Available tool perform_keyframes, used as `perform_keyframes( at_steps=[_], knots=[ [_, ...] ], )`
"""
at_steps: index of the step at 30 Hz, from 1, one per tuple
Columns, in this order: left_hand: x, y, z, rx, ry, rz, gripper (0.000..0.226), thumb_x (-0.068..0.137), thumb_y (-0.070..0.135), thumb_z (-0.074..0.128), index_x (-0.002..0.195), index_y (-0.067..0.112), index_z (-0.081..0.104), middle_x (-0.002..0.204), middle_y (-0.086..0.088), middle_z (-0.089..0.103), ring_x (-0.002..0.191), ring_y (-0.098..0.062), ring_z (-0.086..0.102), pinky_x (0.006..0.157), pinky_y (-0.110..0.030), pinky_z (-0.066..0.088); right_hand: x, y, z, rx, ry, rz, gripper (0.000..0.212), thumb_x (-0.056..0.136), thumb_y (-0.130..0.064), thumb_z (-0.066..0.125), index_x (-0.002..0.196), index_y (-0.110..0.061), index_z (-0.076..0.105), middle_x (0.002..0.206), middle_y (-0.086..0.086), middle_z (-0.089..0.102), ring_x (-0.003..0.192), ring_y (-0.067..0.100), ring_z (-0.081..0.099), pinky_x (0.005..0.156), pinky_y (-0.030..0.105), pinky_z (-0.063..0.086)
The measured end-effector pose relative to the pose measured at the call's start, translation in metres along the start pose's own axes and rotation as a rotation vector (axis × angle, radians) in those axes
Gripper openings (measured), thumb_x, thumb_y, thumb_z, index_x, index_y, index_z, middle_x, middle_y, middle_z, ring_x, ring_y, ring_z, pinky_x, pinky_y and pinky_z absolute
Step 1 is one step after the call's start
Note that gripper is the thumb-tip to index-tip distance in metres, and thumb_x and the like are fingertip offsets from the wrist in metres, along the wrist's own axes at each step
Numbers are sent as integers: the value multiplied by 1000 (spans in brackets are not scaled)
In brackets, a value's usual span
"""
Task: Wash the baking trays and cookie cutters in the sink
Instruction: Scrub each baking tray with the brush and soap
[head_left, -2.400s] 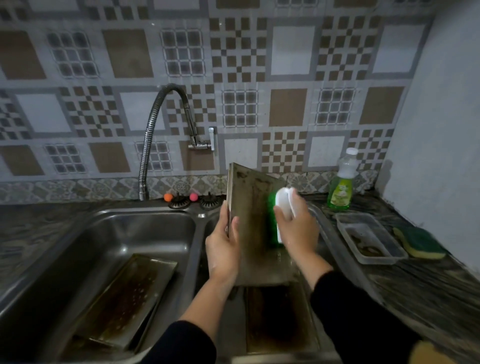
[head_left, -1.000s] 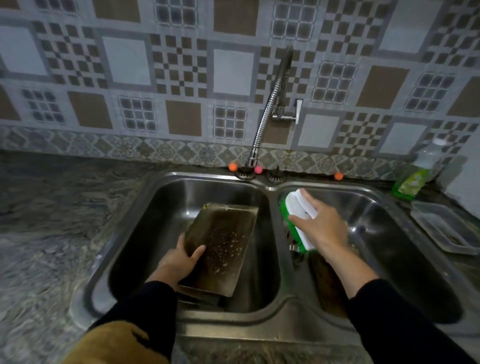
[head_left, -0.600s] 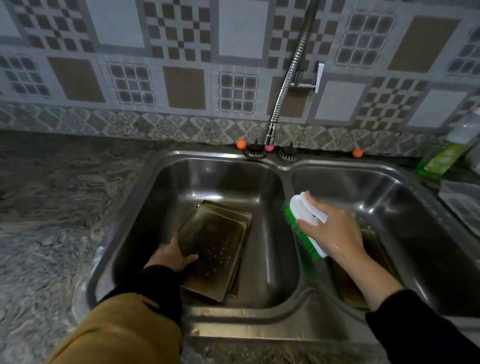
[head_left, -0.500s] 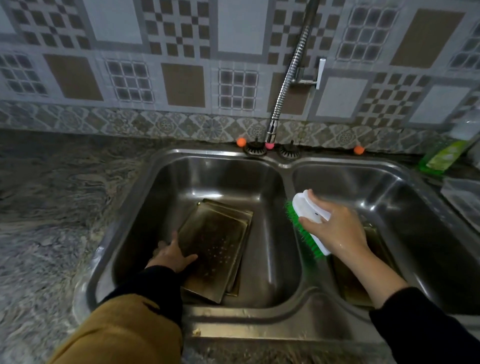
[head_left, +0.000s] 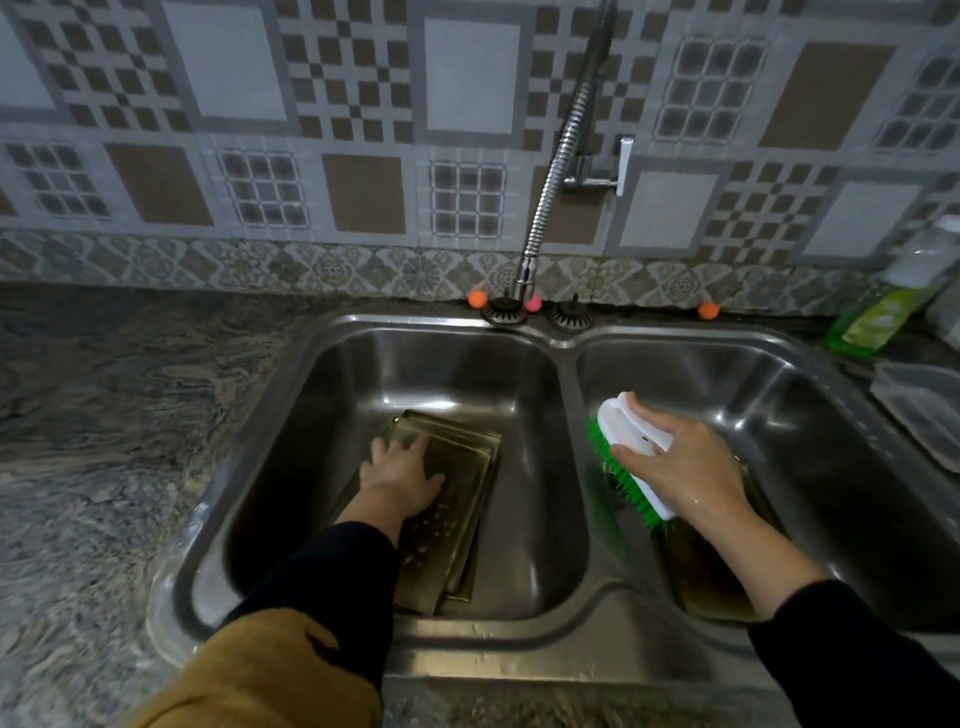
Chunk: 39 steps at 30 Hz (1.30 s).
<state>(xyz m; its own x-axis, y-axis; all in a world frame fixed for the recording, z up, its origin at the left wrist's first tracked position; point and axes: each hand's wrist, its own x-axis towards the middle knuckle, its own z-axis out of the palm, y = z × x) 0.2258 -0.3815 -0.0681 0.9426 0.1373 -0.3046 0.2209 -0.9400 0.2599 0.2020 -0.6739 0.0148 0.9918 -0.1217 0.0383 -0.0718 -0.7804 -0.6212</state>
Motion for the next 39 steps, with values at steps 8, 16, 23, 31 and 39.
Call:
perform_keyframes(
  at_steps=[8, 16, 23, 31, 39],
  knots=[
    [-6, 157, -6, -67, 302, 490, 46, 93, 35, 51, 139, 30, 47, 133, 1, 46, 121, -24, 34, 103, -38, 37, 7, 48, -54, -20, 74, 65, 59, 75, -42, 70, 129, -54, 48, 127, -11, 62, 112, 18, 60, 86, 33, 51],
    [-4, 257, 82, -166, -95, 443, 38, 95, 22, 49, 132, 19, 55, 132, -13, 52, 119, -33, 50, 100, -39, 45, 23, 127, -94, 3, 51, 92, 61, 77, -40, 72, 133, -45, 50, 137, -16, 53, 120, 14, 54, 93, 31, 48],
    [18, 286, 149, -218, -336, 126, 39, 97, 19, 49, 136, 16, 46, 136, -14, 52, 125, -30, 49, 104, -35, 38, 56, 189, -102, 17, -47, 41, 61, 78, -40, 70, 134, -48, 47, 131, -14, 58, 110, 13, 59, 85, 29, 50],
    [35, 301, 182, -288, -209, 3, 48, 96, 20, 46, 144, 23, 39, 147, -12, 39, 130, -30, 42, 109, -36, 35, 89, 225, -92, 97, -118, -5, 62, 78, -40, 69, 133, -51, 45, 132, -16, 56, 109, 10, 58, 84, 28, 51],
    [26, 301, 175, -309, -226, -21, 56, 97, 15, 38, 148, 38, 28, 143, -9, 45, 122, -28, 51, 105, -40, 42, 109, 224, -123, 111, -86, -65, 62, 77, -38, 72, 134, -45, 49, 132, -11, 57, 115, 14, 56, 89, 30, 48]
  ],
)
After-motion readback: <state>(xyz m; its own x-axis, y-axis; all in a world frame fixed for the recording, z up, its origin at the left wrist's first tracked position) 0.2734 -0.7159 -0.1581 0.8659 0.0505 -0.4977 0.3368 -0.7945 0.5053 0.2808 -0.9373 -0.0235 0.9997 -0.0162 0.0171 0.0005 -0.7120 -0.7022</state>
